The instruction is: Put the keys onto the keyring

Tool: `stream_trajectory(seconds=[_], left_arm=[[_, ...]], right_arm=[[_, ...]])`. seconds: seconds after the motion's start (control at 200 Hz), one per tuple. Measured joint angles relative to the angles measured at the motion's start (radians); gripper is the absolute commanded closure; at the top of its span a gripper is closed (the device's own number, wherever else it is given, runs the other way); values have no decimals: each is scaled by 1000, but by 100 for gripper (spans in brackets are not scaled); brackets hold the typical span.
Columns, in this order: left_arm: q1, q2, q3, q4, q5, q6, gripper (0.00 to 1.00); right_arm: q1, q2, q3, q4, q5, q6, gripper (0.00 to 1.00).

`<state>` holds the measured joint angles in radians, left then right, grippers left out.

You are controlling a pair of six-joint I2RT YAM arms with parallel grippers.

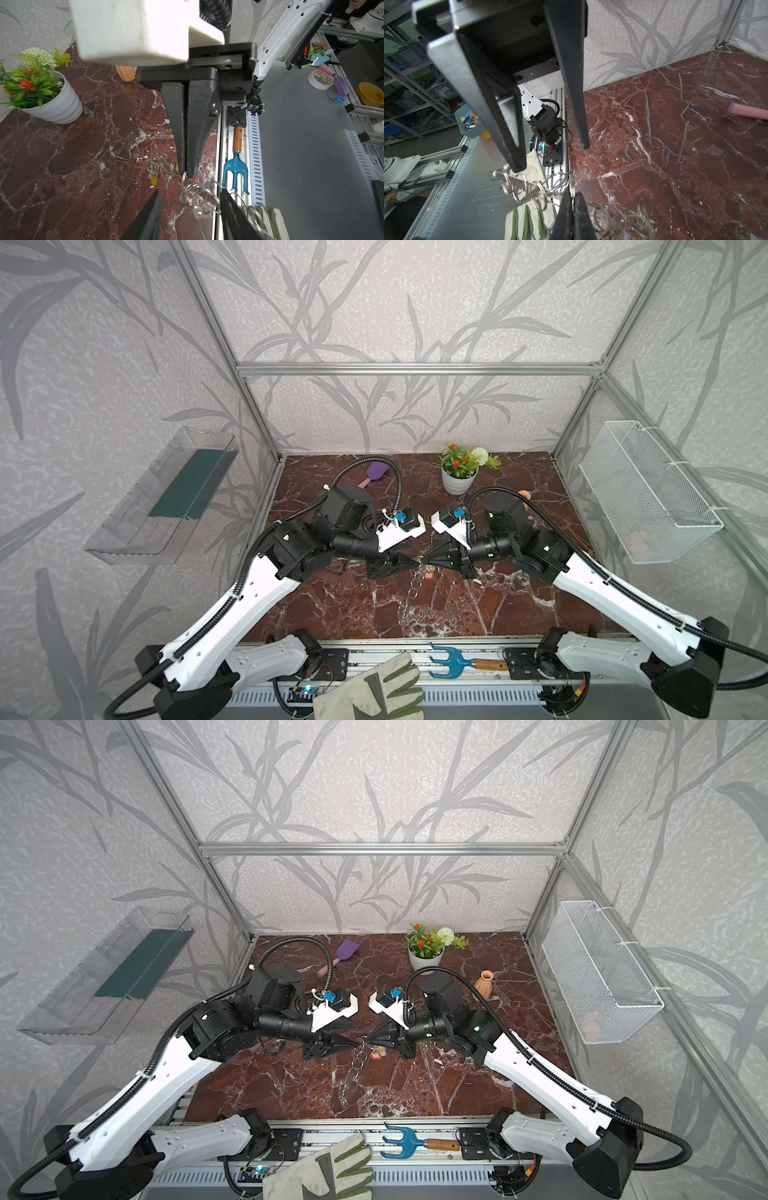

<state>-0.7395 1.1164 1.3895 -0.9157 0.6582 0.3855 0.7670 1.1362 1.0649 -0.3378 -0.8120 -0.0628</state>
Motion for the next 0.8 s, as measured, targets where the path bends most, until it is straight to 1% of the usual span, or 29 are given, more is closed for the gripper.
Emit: stream_trajectory(seconds=[0.225,0.345,0.535,0.8], left_arm=[[0,47,24,-19,29,39,62],[0,68,35,-23,41,49,70],[0,97,56,-38,53,55,80],[0,105,64,-71,54,68,80]], right_arm=[[0,-10,0,-3,-4,-2,100],[2,-10,0,-3,-8,-2,100],[6,-10,0,-3,-11,-2,100],[7,-10,0,-3,-11,-2,100]])
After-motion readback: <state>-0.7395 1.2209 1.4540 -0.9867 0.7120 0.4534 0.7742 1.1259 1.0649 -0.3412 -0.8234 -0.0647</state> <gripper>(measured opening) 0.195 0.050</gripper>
